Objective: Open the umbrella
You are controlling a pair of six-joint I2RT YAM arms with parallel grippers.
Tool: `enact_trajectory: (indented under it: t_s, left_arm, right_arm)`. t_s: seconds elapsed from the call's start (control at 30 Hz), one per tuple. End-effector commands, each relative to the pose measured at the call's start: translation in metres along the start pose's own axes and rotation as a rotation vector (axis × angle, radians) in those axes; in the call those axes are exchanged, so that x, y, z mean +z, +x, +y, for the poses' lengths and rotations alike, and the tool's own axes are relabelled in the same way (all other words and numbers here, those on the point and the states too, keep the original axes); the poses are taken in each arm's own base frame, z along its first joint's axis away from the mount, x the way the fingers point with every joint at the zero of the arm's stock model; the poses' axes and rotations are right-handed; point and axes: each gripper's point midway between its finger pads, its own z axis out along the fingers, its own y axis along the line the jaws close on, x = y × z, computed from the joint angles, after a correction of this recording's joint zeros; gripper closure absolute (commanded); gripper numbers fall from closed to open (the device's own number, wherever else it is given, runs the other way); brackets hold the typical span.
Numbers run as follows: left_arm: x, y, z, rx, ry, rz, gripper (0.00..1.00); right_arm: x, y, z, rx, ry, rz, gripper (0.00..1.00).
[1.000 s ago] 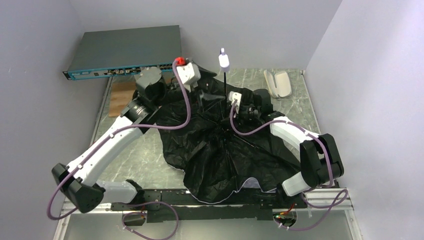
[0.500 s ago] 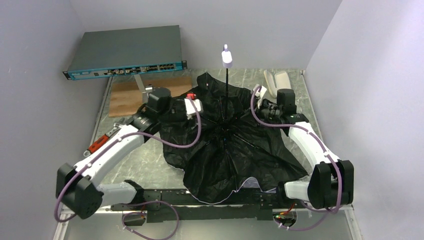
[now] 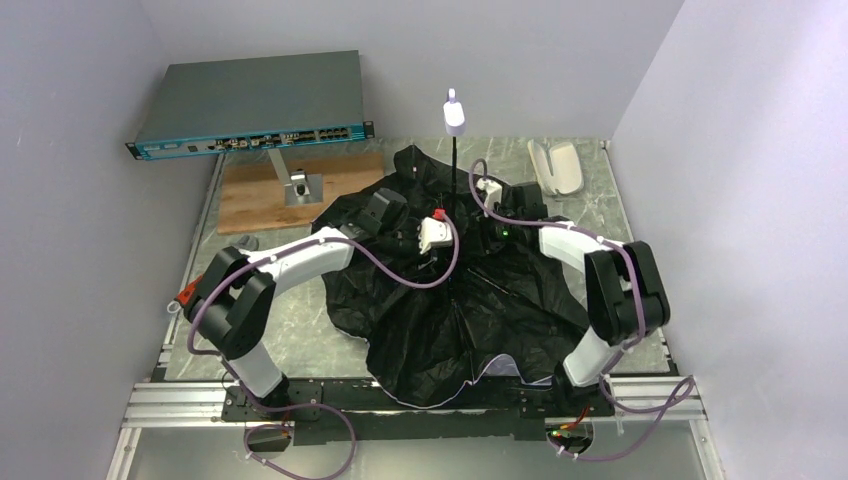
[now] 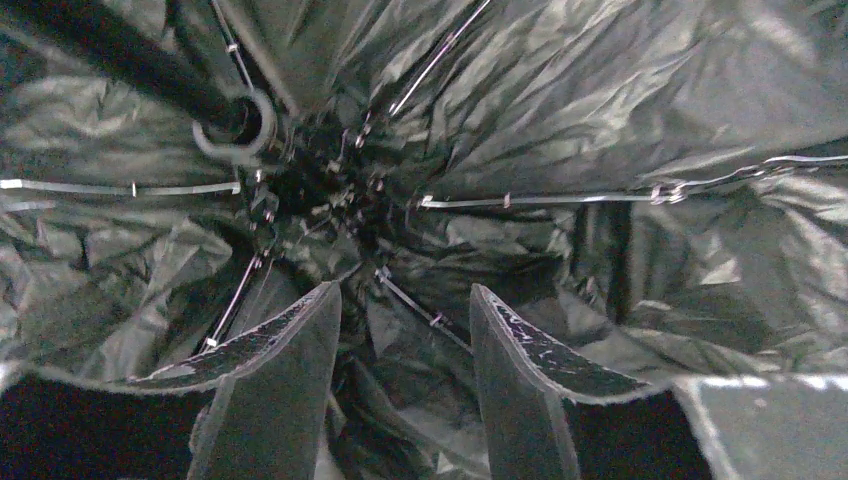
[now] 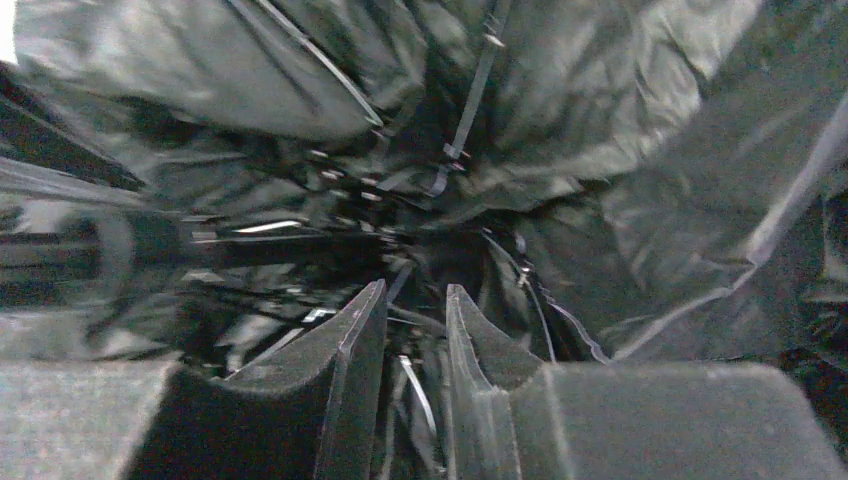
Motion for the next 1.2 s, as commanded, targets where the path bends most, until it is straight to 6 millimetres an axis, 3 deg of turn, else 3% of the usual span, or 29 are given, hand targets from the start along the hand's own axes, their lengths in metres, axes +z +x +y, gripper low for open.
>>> enact_trajectory:
  t_s: [0.0,0.13,0.2,0.27,0.33,0.4,0.6,0.7,0.87,1.07,1.17]
  left_arm:
    - [-0.002,0.018,0.01,0.001,-0.042,0.101,0.45]
    - [-0.009,0.072,0.0,-0.04,-0.036,0.263,0.48]
    - [-0.012,0.072,0.0,-0.054,-0.029,0.282,0.48]
    - [-0.013,0.064,0.003,-0.043,-0.037,0.262,0.4]
    - [-0.016,0.049,0.005,-0.016,-0.032,0.226,0.33]
    - [-0.023,0.029,0.008,0.012,-0.04,0.176,0.29]
    - [-0.066,-0.046,0.014,0.05,-0.095,-0.091,0.12]
    - [-0.086,-0.071,0.018,0.06,-0.147,-0.174,0.01]
    - [-0.124,-0.11,0.019,0.125,-0.247,-0.298,0.0]
    - [-0.159,-0.146,0.01,0.277,-0.273,-0.344,0.0]
    - [-0.177,-0.165,0.009,0.334,-0.301,-0.359,0.0]
  right_arm:
    - [0.0,0.005,-0.044,-0.006,0.124,0.039,0.7]
    - [-0.001,0.012,-0.071,0.015,0.161,0.12,0.69]
    - [0.0,0.014,-0.078,0.0,0.174,0.154,0.67]
    - [-0.001,0.012,-0.081,-0.028,0.172,0.17,0.63]
    - [-0.005,0.001,-0.078,-0.066,0.161,0.153,0.53]
    - [-0.015,-0.016,-0.062,-0.114,0.102,0.086,0.45]
    - [-0.061,-0.047,0.005,-0.346,-0.065,-0.153,0.32]
    - [-0.073,-0.065,0.035,-0.413,-0.117,-0.292,0.28]
    - [-0.059,-0.081,0.067,-0.478,-0.18,-0.368,0.27]
    - [-0.031,-0.088,0.071,-0.517,-0.182,-0.377,0.26]
    - [-0.013,-0.085,0.071,-0.517,-0.191,-0.362,0.32]
